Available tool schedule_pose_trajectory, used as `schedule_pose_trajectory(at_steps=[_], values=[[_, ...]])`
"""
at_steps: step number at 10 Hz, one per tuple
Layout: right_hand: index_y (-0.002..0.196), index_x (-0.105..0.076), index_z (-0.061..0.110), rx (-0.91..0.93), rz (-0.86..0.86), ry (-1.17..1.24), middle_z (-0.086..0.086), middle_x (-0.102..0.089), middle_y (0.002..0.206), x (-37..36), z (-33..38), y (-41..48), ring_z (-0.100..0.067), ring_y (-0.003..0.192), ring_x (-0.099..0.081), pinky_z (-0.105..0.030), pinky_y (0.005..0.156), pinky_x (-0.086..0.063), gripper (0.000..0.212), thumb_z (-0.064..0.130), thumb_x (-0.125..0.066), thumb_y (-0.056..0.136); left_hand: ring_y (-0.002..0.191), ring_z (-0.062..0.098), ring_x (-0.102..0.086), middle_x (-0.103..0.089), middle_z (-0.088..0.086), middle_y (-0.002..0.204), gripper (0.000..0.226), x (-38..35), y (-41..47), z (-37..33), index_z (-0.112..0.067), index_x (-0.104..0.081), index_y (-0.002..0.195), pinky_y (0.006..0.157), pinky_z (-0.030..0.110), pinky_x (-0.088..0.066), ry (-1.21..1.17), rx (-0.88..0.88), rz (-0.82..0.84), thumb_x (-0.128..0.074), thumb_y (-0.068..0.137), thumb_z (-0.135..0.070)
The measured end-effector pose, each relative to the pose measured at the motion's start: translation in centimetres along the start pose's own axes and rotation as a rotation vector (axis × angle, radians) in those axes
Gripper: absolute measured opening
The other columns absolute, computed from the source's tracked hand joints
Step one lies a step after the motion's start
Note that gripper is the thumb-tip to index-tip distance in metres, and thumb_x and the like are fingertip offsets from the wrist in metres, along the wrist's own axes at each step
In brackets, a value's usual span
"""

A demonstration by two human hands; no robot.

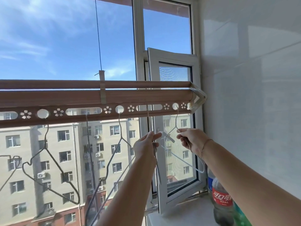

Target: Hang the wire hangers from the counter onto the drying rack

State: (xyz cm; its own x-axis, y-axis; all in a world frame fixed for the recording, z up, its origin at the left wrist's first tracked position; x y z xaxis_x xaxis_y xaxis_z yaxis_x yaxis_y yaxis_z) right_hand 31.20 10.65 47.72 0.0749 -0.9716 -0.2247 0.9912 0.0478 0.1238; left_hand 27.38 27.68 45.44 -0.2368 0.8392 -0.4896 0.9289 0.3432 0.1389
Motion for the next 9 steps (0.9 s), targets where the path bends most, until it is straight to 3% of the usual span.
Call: schedule_pose_trajectory(at_steps=[1,2,3,5,7,8,9], values=[[0.109,-0.059,-0.003,-0.008,-0.010,-0.001,-0.008,-0.054,0.067,0.6,-0.9,-0.3,-0.007,0.053,-0.045,-0.011,0.036,-0.039,0.027,-0.007,-0.039,0.091,0.029,0.000,-0.041,-0.063,-0.007,0.046,0.026,0.0,-0.2,0.6,-0.002,-0.068,0.107,0.030,0.009,-0.028,0.046,0.030,0.008,-0.054,0.094,-0.020],[0.109,-0.058,-0.003,0.005,-0.007,-0.002,-0.008,-0.055,0.067,1.1,-1.3,-0.8,-0.007,0.051,-0.045,-0.012,0.036,-0.040,0.026,-0.007,-0.041,0.091,0.029,0.000,-0.041,-0.065,-0.008,0.049,0.029,0.3,-0.3,1.4,0.001,-0.066,0.109,0.030,0.009,-0.026,0.049,0.045,0.003,-0.052,0.095,-0.019],[0.108,-0.056,-0.004,0.026,0.018,-0.004,-0.009,-0.056,0.068,1.5,-0.9,-1.6,-0.010,0.055,-0.046,-0.014,0.040,-0.041,0.024,-0.008,-0.041,0.090,0.032,0.003,-0.043,-0.073,-0.001,0.070,0.025,0.7,-0.9,1.7,0.001,-0.065,0.109,0.033,0.012,-0.030,0.023,0.028,-0.029,-0.055,0.093,-0.016],[0.103,-0.062,0.001,0.080,-0.023,-0.158,-0.007,-0.061,0.074,3.1,-0.5,-3.4,-0.013,0.066,-0.055,-0.024,0.060,-0.041,0.020,0.003,-0.047,0.089,0.050,0.007,-0.057,-0.072,0.004,0.084,0.025,1.1,-3.2,1.3,-0.004,-0.061,0.114,0.050,0.019,-0.039,0.015,-0.013,-0.002,-0.055,0.094,-0.017],[0.113,-0.059,0.011,0.243,-0.087,-0.351,0.002,-0.053,0.077,4.6,1.0,-5.7,-0.008,0.064,-0.042,-0.020,0.062,-0.034,0.027,0.014,-0.054,0.087,0.072,0.014,-0.058,-0.069,0.003,0.084,0.015,1.9,-6.1,1.4,-0.012,-0.065,0.093,0.064,0.025,-0.041,0.039,-0.069,0.014,-0.053,0.094,-0.023],[0.120,-0.056,0.013,0.310,-0.071,-0.454,-0.002,-0.061,0.102,4.6,1.6,-6.8,-0.013,0.091,-0.054,-0.027,0.083,-0.043,0.033,0.020,-0.053,0.088,0.073,0.013,-0.055,-0.066,0.001,0.081,0.015,2.6,-6.9,1.4,-0.017,-0.063,0.084,0.067,0.024,-0.041,0.052,-0.081,-0.010,-0.053,0.094,-0.021],[0.125,-0.054,0.012,0.336,-0.072,-0.449,-0.006,-0.058,0.115,4.7,2.2,-8.1,-0.019,0.103,-0.052,-0.025,0.079,-0.042,0.036,0.021,-0.053,0.090,0.076,0.013,-0.055,-0.065,-0.001,0.084,0.011,3.3,-7.6,1.5,-0.016,-0.062,0.090,0.068,0.024,-0.041,0.083,-0.090,-0.047,-0.053,0.094,-0.022]])
Point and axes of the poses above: each hand's wrist, its own y-axis towards the middle knuckle, its own x-axis out of the back of the hand, z = x × y, the point moved 8 cm from there along y, towards the middle knuckle
